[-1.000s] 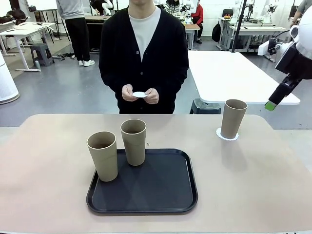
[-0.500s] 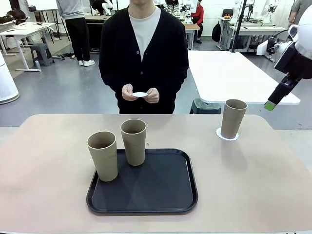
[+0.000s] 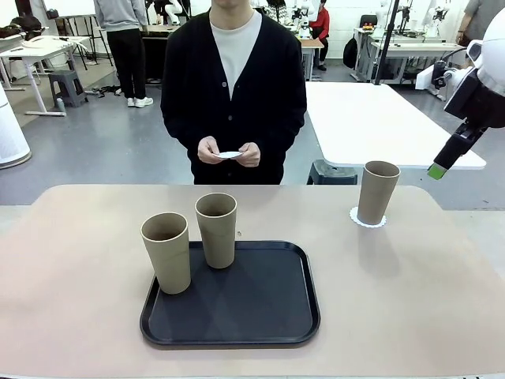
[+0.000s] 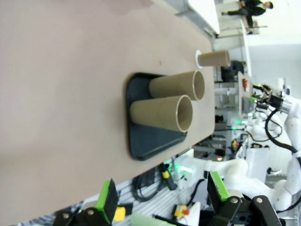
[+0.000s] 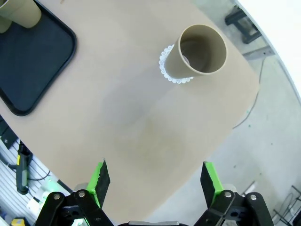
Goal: Place coasters on the table and set cups on them.
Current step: Take one Reusable plastic cup from the Flat Tray and place it on a coaster set by the human.
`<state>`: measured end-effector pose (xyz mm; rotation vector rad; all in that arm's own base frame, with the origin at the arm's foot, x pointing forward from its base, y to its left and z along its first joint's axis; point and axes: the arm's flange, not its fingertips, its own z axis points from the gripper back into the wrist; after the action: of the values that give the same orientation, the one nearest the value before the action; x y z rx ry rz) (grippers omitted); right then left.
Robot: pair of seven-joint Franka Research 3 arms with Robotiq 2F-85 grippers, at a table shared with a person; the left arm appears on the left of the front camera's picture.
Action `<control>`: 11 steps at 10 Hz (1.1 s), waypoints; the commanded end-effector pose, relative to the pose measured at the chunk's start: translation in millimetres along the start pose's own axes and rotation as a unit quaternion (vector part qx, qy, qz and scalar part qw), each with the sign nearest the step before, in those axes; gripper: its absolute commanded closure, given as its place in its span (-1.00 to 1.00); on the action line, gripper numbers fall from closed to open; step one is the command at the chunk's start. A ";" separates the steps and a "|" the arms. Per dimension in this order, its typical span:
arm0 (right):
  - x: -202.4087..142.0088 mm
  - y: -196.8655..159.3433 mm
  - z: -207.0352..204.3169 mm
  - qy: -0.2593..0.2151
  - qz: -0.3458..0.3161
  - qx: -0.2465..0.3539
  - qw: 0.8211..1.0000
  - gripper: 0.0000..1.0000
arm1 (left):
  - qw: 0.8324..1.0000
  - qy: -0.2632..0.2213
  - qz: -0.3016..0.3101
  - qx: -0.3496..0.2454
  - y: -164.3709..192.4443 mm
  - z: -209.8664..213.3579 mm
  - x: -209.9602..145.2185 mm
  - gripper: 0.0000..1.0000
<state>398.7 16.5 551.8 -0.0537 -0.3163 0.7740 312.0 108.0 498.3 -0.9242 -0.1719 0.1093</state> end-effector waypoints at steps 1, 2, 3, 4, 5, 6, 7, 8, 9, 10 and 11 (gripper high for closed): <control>0.0 0.0 0.0 0.000 0.000 0.000 1.000 -1.00 | 1.000 -0.003 0.001 -0.004 -0.3 0.3 0.4 -1.00; -37.7 12.2 16.1 -0.085 -0.074 0.093 0.989 -1.00 | 1.000 -0.003 0.001 -0.004 -0.3 0.3 0.4 -1.00; -71.6 3.4 23.1 -0.128 -0.144 0.125 0.973 -1.00 | 1.000 -0.003 0.001 -0.004 -0.3 0.3 0.4 -1.00; -100.0 -12.8 27.5 -0.165 -0.202 0.166 0.951 -1.00 | 1.000 -0.003 0.001 -0.004 -0.3 0.3 0.4 -1.00; -127.5 -24.3 33.3 -0.178 -0.243 0.196 0.933 -1.00 | 1.000 -0.003 0.001 -0.004 -0.3 0.3 0.4 -1.00; -161.8 -38.2 38.2 -0.186 -0.266 0.234 0.916 -1.00 | 1.000 -0.003 0.001 -0.004 -0.3 0.3 0.4 -1.00; -186.1 -53.5 39.1 -0.195 -0.284 0.254 0.904 -1.00 | 1.000 -0.003 0.001 -0.004 -0.3 0.3 0.4 -1.00; -207.7 -67.9 36.2 -0.205 -0.293 0.279 0.891 -1.00 | 1.000 -0.003 0.001 -0.004 -0.3 0.3 0.4 -1.00; -231.2 -82.8 35.1 -0.222 -0.302 0.300 0.877 -1.00 | 1.000 -0.003 0.001 -0.004 -0.3 0.3 0.4 -1.00; -256.2 -102.0 35.9 -0.228 -0.294 0.337 0.865 -1.00 | 1.000 -0.003 0.001 -0.004 -0.3 0.3 0.4 -1.00; -272.3 -114.3 36.9 -0.227 -0.266 0.377 0.858 -1.00 | 1.000 -0.003 0.001 -0.004 -0.3 0.3 0.4 -1.00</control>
<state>268.6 -236.4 529.9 0.8459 -0.4743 0.2264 311.9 108.3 498.4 -0.9245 -0.1724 0.1098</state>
